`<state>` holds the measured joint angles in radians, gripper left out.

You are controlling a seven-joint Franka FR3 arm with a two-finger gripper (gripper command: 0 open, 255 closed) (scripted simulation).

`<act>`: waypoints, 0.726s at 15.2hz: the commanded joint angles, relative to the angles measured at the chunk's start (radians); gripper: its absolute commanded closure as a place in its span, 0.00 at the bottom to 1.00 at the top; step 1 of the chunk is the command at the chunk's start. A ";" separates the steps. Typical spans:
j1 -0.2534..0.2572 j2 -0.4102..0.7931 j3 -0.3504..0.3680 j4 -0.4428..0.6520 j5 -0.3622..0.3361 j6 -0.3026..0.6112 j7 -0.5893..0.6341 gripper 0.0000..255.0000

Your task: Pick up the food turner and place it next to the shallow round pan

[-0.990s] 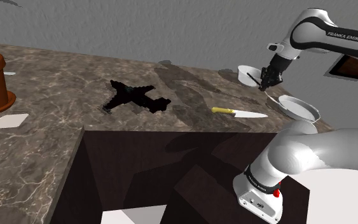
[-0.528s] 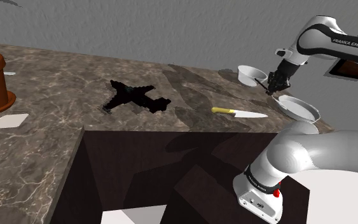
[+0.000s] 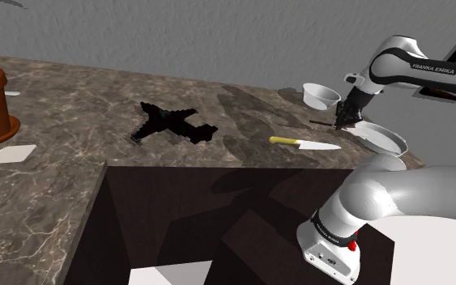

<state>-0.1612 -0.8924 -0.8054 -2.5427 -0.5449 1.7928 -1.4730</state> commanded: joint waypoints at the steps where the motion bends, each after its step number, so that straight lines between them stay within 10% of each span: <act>1: -0.002 0.003 -0.015 -0.020 -0.012 0.025 0.001 1.00; 11: -0.004 0.022 -0.062 -0.072 -0.046 0.099 0.003 1.00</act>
<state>-0.1651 -0.8727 -0.8643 -2.6115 -0.5898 1.8918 -1.4693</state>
